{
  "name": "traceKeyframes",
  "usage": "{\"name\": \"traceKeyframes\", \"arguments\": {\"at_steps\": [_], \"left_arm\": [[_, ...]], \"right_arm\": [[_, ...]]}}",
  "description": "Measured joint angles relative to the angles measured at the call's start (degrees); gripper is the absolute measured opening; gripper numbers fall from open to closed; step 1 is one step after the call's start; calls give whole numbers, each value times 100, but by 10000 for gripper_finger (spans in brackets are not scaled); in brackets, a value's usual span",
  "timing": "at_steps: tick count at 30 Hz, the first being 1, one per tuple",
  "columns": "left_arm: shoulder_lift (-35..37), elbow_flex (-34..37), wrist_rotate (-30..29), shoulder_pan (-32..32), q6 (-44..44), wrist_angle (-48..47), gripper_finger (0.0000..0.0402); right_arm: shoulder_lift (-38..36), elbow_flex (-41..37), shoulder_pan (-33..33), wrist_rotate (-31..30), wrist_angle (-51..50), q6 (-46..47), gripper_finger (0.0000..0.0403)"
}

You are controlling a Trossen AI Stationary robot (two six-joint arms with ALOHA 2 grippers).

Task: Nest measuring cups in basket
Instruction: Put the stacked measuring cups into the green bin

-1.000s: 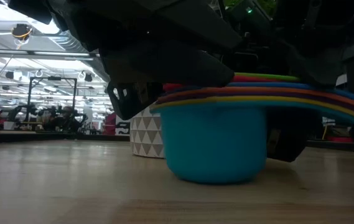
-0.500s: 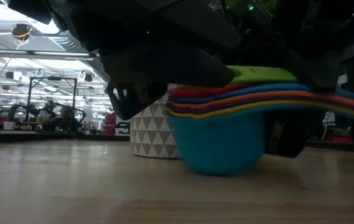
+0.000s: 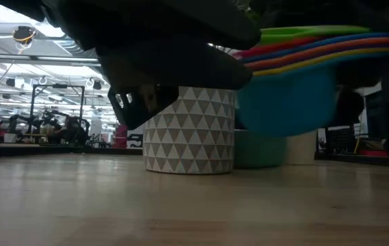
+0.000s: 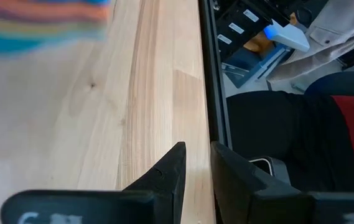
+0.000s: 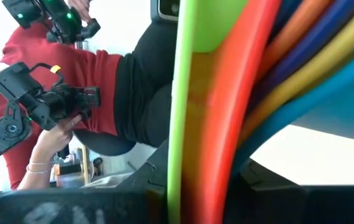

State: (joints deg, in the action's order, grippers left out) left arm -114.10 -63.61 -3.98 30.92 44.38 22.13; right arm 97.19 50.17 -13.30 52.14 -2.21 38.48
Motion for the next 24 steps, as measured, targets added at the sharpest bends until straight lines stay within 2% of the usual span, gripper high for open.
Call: {"name": "traceKeyframes", "arguments": {"at_steps": [7, 15, 21, 24], "left_arm": [[0, 0, -3, 30, 2, 0, 69], [0, 0, -152, 28, 0, 33, 69], [0, 0, -270, 28, -2, 32, 69], [0, 0, -306, 28, -126, 42, 69]], "right_arm": [[-738, 0, 0, -4, -1046, -130, 79], [-2120, 1, 178, -5, -2232, -166, 79], [-3029, 2, 389, -736, -2908, -627, 79], [-3189, 2, 573, -1229, -3005, -895, 80]]}}
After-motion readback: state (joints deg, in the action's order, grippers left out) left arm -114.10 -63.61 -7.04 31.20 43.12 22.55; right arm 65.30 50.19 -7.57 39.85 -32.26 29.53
